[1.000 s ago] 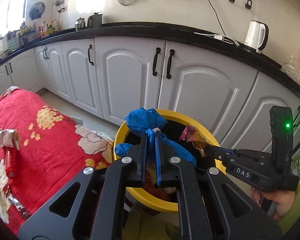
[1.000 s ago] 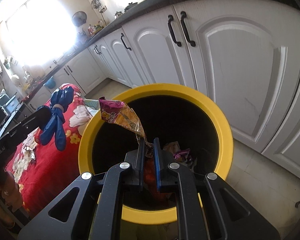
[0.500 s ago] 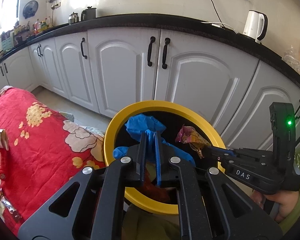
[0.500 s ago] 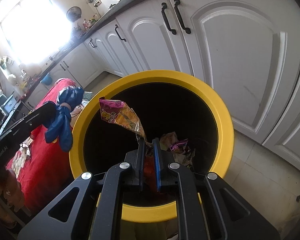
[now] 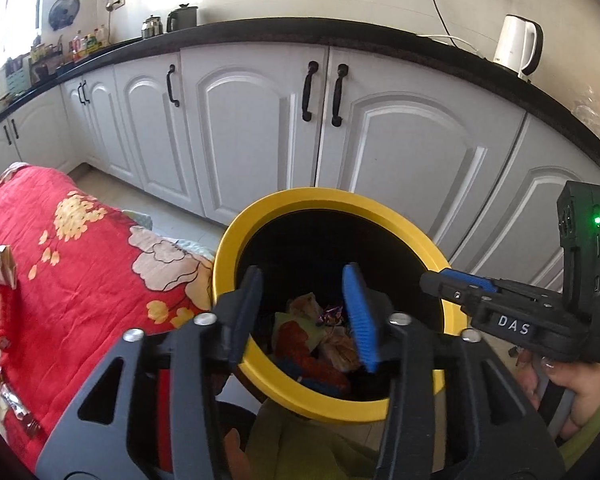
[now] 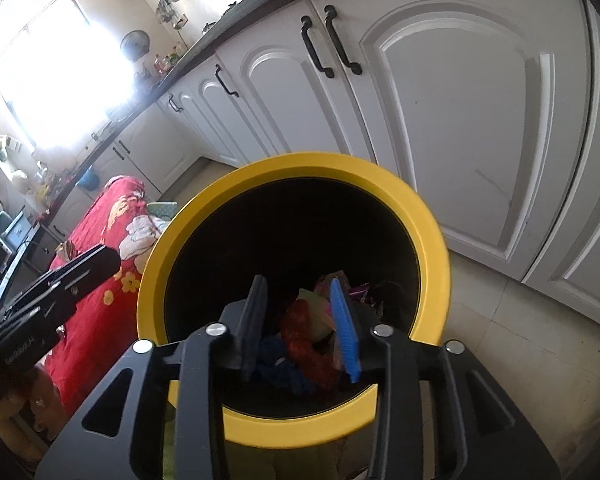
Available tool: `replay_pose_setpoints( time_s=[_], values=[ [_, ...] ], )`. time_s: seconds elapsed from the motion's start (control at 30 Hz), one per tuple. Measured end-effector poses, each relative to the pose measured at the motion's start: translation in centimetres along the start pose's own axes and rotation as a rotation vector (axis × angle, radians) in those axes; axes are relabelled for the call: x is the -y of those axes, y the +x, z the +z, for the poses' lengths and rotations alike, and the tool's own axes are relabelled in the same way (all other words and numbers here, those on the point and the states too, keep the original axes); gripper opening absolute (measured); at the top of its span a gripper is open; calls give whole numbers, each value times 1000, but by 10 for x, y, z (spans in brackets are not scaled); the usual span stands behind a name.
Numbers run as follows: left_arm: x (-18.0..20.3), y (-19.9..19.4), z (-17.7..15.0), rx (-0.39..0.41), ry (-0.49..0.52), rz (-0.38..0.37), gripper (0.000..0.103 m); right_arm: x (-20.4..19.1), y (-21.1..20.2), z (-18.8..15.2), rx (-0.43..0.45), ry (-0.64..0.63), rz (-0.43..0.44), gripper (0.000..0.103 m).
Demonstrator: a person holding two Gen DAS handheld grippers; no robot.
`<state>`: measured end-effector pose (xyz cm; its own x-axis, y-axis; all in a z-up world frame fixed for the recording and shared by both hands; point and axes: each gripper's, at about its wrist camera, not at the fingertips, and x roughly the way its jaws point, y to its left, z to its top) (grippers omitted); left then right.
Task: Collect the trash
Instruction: 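Open both tools to drop the glove and snack packet into the bin, then move both tools back from the bin toward the table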
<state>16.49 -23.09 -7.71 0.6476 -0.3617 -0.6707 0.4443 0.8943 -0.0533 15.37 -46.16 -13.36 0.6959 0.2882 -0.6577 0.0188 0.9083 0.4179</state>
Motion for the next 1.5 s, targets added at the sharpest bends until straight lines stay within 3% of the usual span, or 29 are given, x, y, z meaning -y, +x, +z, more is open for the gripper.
replay_pose_setpoints(
  time_s=[0.07, 0.3, 0.57, 1.5],
  values=[
    [-3, -4, 0, 6, -11, 5, 52, 1, -3, 1, 8, 11, 0, 49],
    [-14, -22, -1, 29, -54, 11, 91, -2, -10, 6, 41, 21, 0, 62],
    [-27, -45, 0, 68, -84, 53, 92, -11, -19, 10, 74, 12, 5, 70],
    [-77, -116, -6, 193, -187, 158, 92, -94, -46, 17, 139, -159, 87, 76]
  ],
)
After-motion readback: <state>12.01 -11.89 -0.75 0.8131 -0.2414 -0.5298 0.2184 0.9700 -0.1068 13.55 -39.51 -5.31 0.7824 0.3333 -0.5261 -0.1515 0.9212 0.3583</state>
